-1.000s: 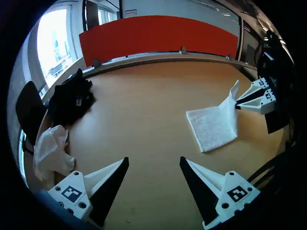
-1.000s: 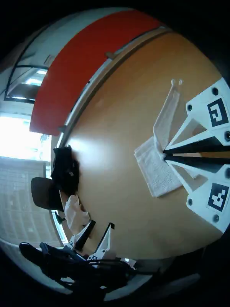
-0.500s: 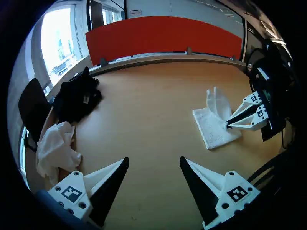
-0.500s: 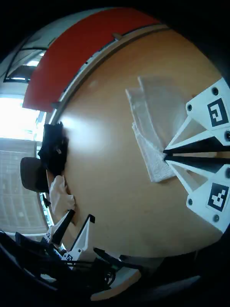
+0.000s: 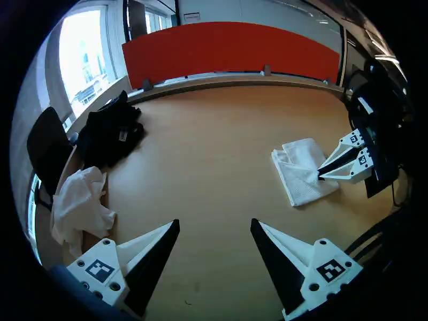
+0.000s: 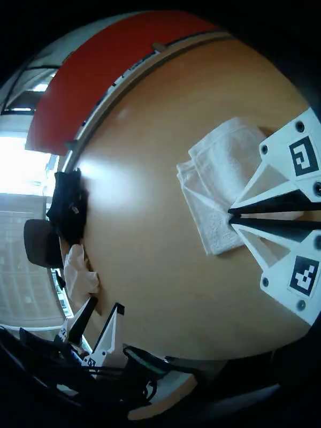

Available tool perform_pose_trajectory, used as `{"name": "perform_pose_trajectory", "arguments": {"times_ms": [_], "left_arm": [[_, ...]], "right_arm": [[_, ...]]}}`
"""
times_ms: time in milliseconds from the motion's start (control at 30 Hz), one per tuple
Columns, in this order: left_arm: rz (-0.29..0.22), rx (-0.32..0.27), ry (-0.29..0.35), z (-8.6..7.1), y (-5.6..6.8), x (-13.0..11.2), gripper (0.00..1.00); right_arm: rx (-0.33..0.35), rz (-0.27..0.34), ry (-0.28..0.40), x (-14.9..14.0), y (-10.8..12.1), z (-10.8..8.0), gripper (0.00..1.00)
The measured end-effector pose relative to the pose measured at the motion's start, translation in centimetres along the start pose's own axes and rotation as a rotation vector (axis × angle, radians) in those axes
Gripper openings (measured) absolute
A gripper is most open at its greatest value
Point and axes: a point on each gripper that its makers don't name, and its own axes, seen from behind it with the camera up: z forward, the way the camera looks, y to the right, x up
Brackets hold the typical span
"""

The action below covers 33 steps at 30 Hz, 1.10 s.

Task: Fold towel

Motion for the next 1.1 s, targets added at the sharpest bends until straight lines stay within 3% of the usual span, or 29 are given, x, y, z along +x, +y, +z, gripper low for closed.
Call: {"name": "perform_pose_trajectory", "arguments": {"times_ms": [67, 167, 300, 767, 1100], "left_arm": [[0.001, 0.000, 0.000, 0.0, 0.0, 0.0, 0.99], [0.002, 0.001, 0.001, 0.1, 0.1, 0.1, 0.99], [0.002, 0.002, 0.002, 0.1, 0.1, 0.2, 0.99], [-0.003, 0.009, 0.006, -0.1, 0.0, 0.2, 0.99], [-0.004, 0.009, 0.009, -0.2, 0.0, 0.2, 0.99]], "right_arm": [[-0.002, 0.004, 0.001, 0.0, 0.1, -0.1, 0.13], [-0.008, 0.011, 0.003, -0.1, 0.3, -0.2, 0.30], [-0.024, 0.020, 0.006, -0.3, 0.8, -0.4, 0.65], [-0.051, 0.057, -0.007, -2.0, 1.2, -1.0, 0.67], [-0.078, 0.090, -0.045, -5.2, 1.1, -1.7, 0.67]]}}
